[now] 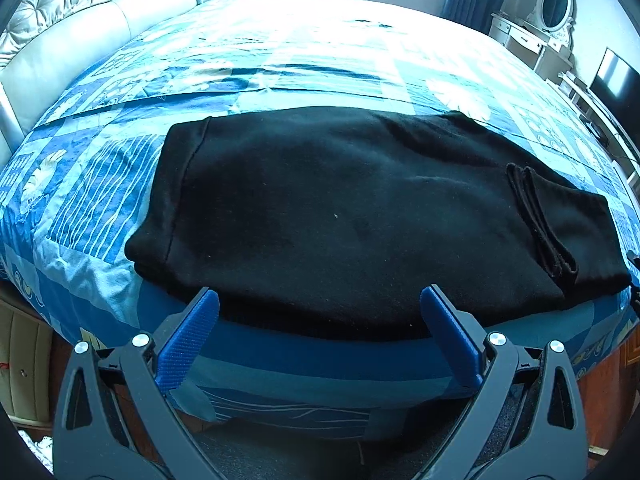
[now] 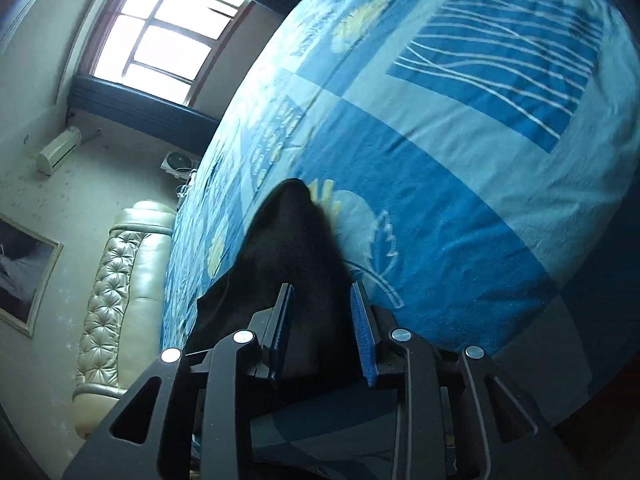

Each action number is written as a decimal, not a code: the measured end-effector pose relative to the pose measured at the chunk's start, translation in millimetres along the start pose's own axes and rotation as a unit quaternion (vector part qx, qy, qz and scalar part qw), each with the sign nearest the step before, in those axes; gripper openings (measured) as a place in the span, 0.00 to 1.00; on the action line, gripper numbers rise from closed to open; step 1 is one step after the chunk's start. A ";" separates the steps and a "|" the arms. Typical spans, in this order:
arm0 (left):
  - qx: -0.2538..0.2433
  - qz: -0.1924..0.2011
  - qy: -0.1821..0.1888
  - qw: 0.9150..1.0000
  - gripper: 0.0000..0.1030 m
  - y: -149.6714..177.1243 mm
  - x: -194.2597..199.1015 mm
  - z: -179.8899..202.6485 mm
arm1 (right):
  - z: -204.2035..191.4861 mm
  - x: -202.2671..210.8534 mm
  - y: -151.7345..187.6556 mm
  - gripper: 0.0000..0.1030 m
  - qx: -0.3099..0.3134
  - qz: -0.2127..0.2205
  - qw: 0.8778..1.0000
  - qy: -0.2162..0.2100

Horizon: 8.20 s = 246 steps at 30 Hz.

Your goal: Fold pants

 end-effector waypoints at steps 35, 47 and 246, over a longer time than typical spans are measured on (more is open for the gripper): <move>0.113 0.036 0.060 0.991 0.98 -48.6 15.2 -93.7 | -136.8 -100.6 148.1 0.47 0.058 -0.217 0.966 -0.131; 0.184 0.024 0.311 0.932 0.98 -124.5 -26.2 -145.0 | -141.0 -102.0 158.1 0.61 0.076 -0.233 0.960 -0.138; -0.047 0.043 0.035 0.997 0.88 -72.8 46.0 92.0 | -148.3 -71.5 93.5 0.84 0.101 -0.177 0.971 -0.123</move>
Point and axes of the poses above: each gripper's, at about its wrist camera, not at the fingertips, and x roughly against the way its jaws point, z to its right, y to its underside, the point moved 9 cm from there along -x, roughly the way its jaws point
